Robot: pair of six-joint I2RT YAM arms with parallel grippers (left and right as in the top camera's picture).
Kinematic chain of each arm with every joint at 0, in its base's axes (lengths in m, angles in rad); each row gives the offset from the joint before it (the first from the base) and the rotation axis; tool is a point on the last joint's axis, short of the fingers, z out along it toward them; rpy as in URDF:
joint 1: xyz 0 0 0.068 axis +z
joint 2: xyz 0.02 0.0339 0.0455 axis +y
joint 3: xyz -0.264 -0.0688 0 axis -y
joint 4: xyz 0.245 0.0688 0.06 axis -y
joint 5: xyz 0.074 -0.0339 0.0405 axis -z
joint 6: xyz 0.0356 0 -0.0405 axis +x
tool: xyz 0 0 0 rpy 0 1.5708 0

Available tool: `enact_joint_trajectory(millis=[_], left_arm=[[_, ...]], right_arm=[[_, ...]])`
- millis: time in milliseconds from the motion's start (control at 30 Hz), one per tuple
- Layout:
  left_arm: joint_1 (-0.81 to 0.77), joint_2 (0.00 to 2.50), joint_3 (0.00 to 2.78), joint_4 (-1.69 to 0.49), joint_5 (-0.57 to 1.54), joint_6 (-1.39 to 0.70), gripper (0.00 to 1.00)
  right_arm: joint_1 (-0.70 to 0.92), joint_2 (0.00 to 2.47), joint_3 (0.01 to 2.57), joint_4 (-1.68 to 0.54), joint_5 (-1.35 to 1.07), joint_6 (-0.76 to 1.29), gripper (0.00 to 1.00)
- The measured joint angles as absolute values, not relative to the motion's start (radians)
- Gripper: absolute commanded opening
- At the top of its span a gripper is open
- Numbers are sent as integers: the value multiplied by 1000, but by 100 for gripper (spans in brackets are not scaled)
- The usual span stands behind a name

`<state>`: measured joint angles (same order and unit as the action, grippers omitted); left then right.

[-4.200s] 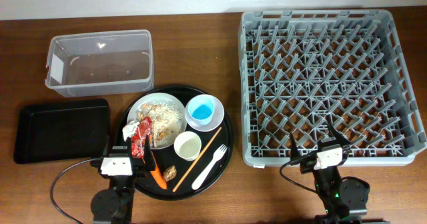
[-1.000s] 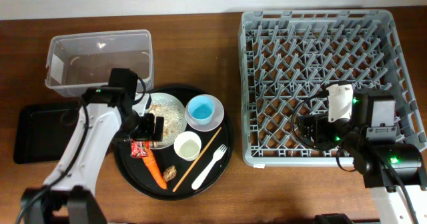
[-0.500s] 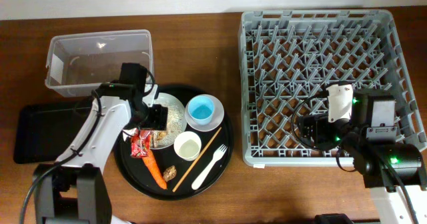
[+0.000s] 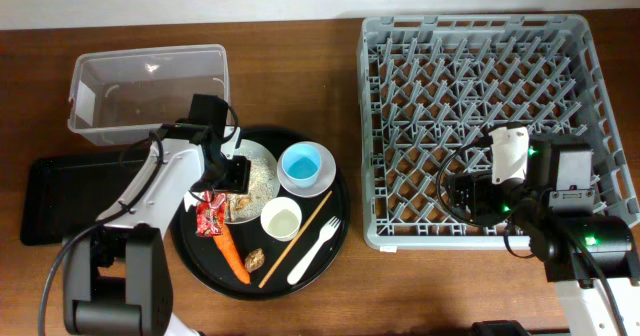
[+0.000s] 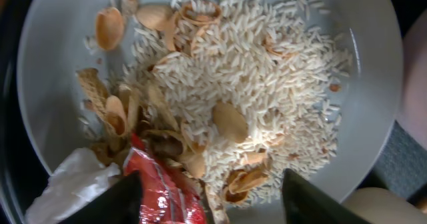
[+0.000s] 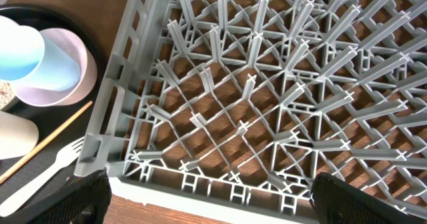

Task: Sort waste into correct bins and load items into the dishwasher rack
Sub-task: 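Move left gripper to the plate and grasp the red wrapper and tissue, then lift the wrapper and tissue with left gripper toward the clear bin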

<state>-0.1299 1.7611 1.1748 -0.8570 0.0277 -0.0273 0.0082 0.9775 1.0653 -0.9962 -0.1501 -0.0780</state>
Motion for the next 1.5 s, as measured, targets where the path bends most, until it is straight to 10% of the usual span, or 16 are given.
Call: enact_joint_trajectory(millis=[733,1067,1500], left_arm=[[-130,1822,1174,-847,-15,-27,30],[-130,1822,1219,-902,-16,-27,2],[-130,1824,1428,-1141,-16,-27,0]], right_arm=[[8,978,1065,-997,-150,-78,99],[8,978,1065,-1002,-150,-78,99],[8,978,1065,-1007,-150,-78,99]])
